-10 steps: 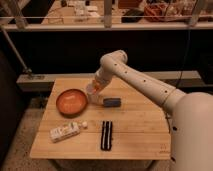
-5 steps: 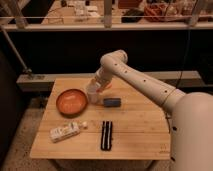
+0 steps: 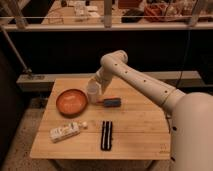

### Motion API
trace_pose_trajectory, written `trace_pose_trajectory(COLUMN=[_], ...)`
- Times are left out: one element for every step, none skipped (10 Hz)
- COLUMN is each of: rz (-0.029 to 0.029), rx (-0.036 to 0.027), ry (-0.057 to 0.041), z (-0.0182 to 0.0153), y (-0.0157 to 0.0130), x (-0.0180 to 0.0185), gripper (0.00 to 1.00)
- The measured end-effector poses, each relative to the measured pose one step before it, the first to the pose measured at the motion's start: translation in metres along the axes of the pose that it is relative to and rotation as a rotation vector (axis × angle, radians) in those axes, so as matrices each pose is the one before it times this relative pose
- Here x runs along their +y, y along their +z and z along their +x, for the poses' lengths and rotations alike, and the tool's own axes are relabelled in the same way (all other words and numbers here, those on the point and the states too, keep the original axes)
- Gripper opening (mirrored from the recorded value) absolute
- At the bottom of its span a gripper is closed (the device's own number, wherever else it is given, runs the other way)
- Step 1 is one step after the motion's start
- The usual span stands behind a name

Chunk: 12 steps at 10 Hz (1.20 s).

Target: Place the pepper in the ceramic cup

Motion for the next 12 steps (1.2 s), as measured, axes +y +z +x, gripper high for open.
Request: trace_pose_trajectory(rz=[-0.00041,0.00009,0.00024,-0.00011,0.00005,-0.00082,0.00037,-0.00032,0.00059,0.00152,-0.00194,0.00082], rx=[-0.00109,-0.00051,0.00023,-0.00005,-0.00016,-0.00065,0.00037,0.00006,0.00093,0.00107,-0.0021,0.00004], ry=[-0.00106,-0.00044,-0.00015,0.00013,-0.00024,0.00054,0.00026,0.00023,0.00082,0.00028,-0.00085,-0.00151], z=[0.00009,-0.00013,0.00004,0.00001,-0.00013,0.00003,0.0002,0.00022,0.00069,0.00042,-0.0008,-0.00036], y=[-0.00028,-0.00001,-0.00014,0.00007,0.00001,-0.00079,-0.00443,-0.00995,-0.01343,-0.01272,0.00033,-0.00017], x=[0.00089,-0.00004,-0.0002,0.00013,-0.00013,-0.00003,-0.00208,-0.00453,-0.00618,-0.0062,0.00006,-0.001], gripper=[0.79,0.8,0.8,0.8,0.8,0.8,0.8,0.8,0.8,0.8,0.8,0.8])
